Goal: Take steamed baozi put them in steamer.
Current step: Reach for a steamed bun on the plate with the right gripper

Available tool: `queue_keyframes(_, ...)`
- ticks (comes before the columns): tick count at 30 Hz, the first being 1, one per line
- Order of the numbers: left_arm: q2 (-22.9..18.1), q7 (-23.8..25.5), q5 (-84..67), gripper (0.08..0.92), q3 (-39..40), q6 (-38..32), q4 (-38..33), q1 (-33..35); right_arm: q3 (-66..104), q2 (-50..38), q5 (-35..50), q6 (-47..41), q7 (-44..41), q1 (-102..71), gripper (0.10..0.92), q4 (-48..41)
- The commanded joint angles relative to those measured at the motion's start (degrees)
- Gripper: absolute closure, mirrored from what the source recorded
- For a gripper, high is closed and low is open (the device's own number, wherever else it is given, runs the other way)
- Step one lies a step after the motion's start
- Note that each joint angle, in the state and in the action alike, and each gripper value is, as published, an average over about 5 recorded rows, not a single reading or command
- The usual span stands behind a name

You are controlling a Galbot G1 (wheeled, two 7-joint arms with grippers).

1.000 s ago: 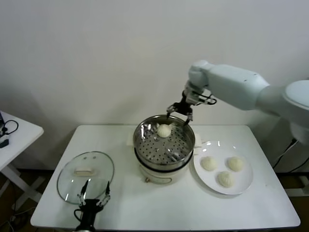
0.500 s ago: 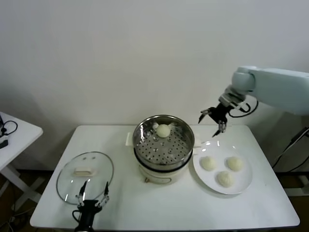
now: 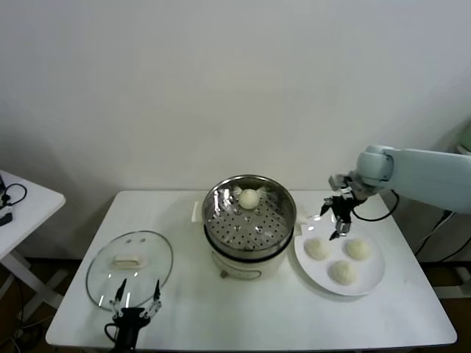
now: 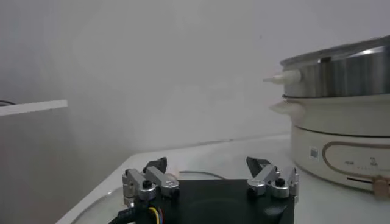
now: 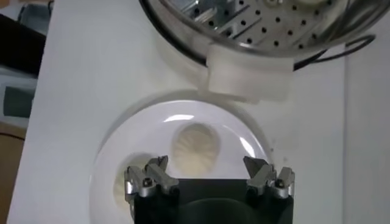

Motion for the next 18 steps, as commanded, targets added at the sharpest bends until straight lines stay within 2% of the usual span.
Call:
queue_keyframes(1,-0.1,0.0,0.4,0.177,-0.3,-0.3,0.4,0.1,5.7,2.0,-2.4,-6.7,1.8,-10.4,0.203,-4.4)
queue_keyframes(9,0.0,0.0,0.6,0.177,-0.7,-0.6,0.7,0.1,8.8,4.6,-4.9,-6.1,3.0,-14.3,0.203,-8.8)
queue_keyframes(18,0.1,0.0,0.7,0.177,-0.7,-0.9,1.0,0.1,8.5,5.2,-6.2,-6.2,3.1,-14.6,0.203,-8.9)
